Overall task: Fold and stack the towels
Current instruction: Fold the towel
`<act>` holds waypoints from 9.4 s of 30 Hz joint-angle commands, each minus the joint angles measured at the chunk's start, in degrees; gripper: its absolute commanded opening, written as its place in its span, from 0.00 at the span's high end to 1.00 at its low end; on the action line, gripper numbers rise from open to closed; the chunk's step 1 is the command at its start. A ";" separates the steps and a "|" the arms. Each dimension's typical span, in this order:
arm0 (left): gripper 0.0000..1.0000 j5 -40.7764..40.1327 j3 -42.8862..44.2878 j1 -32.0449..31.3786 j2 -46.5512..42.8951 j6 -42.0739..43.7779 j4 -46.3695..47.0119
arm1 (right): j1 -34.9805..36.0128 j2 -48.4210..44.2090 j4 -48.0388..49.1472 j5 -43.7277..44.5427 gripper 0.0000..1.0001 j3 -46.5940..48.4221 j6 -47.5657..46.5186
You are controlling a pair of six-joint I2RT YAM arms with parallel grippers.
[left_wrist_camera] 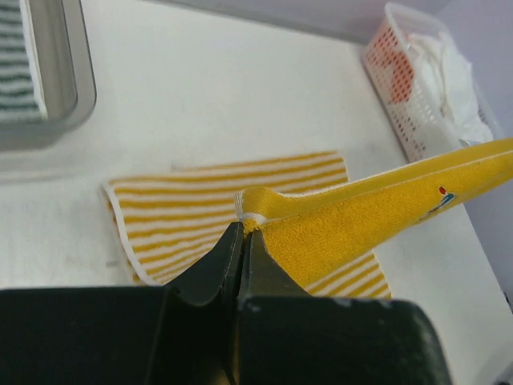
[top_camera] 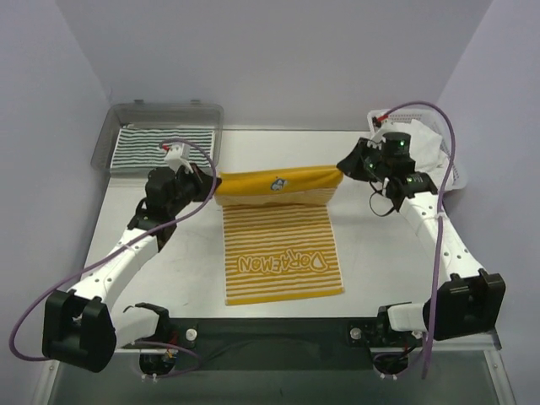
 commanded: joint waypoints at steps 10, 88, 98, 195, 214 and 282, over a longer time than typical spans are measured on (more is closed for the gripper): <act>1.00 -4.20 -19.71 0.13 -5.78 -7.16 -7.67 | -1.24 -5.60 -3.34 8.88 1.00 -22.92 8.85; 0.98 -8.16 -19.72 -9.81 -21.16 -13.75 -30.97 | -2.12 -17.55 -18.63 7.55 1.00 -21.43 11.15; 0.92 -1.74 -30.80 -10.51 -16.95 -18.15 -24.20 | -2.12 -15.02 -17.67 10.37 1.00 -31.72 12.82; 0.02 -37.51 -14.45 -6.20 -39.70 1.89 -39.85 | 34.79 27.96 -3.17 -0.88 0.63 2.46 -5.55; 0.03 -34.34 -13.84 -4.53 -35.75 5.49 -37.29 | 36.81 36.41 -2.90 -5.89 0.58 7.92 -6.70; 0.51 -16.76 -14.37 -29.49 4.50 -32.65 -25.78 | -8.10 -11.22 -8.27 0.44 0.58 -41.21 12.29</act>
